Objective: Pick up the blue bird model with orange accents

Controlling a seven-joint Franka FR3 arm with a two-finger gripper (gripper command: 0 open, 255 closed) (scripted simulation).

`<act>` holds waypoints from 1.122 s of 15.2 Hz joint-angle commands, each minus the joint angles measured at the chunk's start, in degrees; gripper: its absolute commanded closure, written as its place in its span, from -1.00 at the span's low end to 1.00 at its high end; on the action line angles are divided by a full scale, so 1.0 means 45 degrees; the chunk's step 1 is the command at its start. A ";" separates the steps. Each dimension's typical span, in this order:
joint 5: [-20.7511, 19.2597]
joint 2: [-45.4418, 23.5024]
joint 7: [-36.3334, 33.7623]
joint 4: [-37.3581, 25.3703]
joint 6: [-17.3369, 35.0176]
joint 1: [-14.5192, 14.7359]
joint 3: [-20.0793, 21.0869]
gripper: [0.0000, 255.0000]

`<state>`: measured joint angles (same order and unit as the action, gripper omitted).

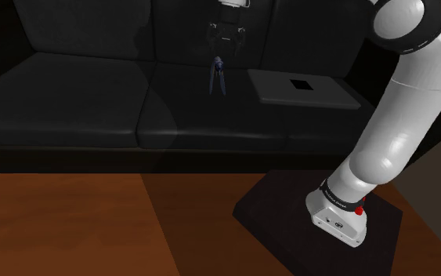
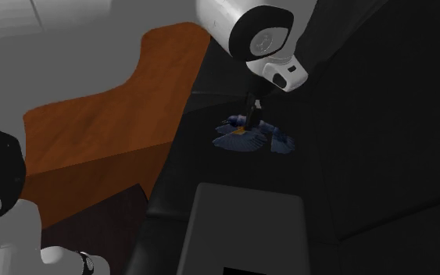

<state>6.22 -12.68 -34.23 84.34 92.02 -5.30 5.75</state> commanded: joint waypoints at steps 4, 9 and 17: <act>0.0057 -0.1273 -0.0795 -0.1308 -0.0229 0.0000 -0.0122 -1.00; 0.0072 -0.1199 -0.0677 -0.0248 0.0750 -0.0001 -0.0128 -1.00; 0.0074 -0.1170 -0.0686 -0.0197 0.0773 0.0006 -0.0124 1.00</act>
<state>6.55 -17.89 -37.31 83.45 95.52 -5.28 5.19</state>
